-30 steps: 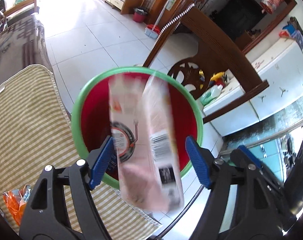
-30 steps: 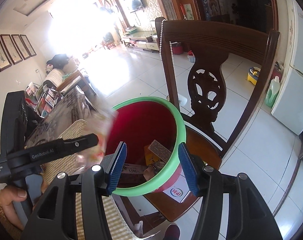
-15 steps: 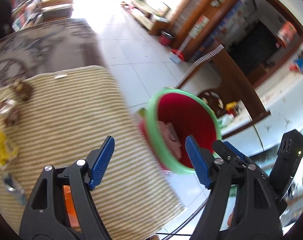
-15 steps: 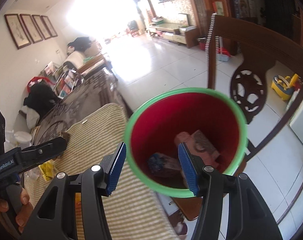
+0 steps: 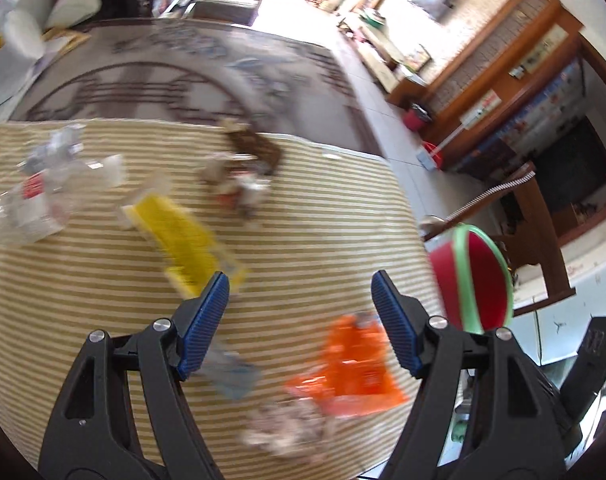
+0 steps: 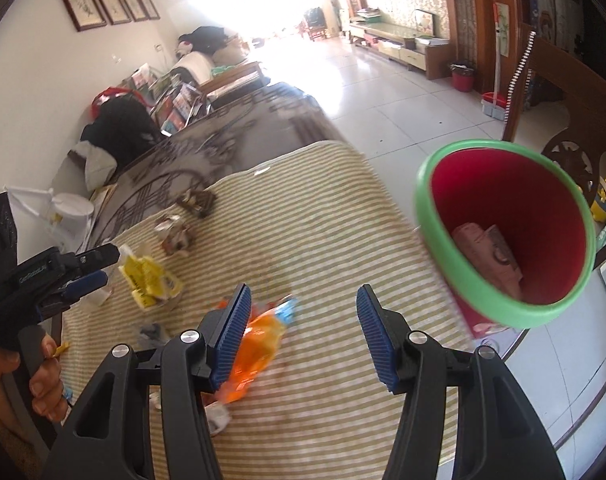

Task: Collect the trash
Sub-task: 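Move the left tool back to the table and grasp the blue-white wrapper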

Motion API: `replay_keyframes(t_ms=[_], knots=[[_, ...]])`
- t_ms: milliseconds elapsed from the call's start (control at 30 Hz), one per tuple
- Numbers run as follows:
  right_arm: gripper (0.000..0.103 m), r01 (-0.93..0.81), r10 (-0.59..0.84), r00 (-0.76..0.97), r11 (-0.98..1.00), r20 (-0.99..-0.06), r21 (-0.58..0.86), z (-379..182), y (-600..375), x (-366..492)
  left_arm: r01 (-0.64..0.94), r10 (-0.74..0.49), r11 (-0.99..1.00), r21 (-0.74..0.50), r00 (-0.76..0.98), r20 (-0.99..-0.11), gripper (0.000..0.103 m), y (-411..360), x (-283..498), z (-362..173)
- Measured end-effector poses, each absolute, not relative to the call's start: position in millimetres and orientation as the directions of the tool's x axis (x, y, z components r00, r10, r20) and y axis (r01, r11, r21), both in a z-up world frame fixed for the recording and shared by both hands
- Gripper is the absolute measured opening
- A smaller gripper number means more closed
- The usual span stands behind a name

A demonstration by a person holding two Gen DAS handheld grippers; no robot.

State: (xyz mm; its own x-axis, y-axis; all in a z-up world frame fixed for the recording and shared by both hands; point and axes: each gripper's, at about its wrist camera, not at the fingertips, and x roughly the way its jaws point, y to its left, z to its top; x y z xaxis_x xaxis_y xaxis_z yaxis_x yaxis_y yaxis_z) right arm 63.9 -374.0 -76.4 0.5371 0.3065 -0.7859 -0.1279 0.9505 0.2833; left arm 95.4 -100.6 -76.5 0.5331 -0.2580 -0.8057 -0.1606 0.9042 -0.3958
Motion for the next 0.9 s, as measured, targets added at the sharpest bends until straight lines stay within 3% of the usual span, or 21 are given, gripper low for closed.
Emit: replay_keyframes(t_ms=[100,367,900], knots=[[0.059,-0.168,0.329,0.513,0.944,-0.793,0.283,-77,-349,53,-0.199,-0.235,0.900,-0.387,0.527,-0.817,0.071,-69,85,-85],[0.060,-0.194,0.357,0.417,0.933,-0.836,0.302,-102,-297,27,-0.221,-0.236,0.895,-0.388,0.502,-0.832,0.071,-27,65,-99],[0.061,-0.172,0.371,0.332,0.928,-0.868,0.331,-123,-266,6,-0.175,-0.367,0.888,-0.425,0.288,-0.885,0.071,-70,72,-163]])
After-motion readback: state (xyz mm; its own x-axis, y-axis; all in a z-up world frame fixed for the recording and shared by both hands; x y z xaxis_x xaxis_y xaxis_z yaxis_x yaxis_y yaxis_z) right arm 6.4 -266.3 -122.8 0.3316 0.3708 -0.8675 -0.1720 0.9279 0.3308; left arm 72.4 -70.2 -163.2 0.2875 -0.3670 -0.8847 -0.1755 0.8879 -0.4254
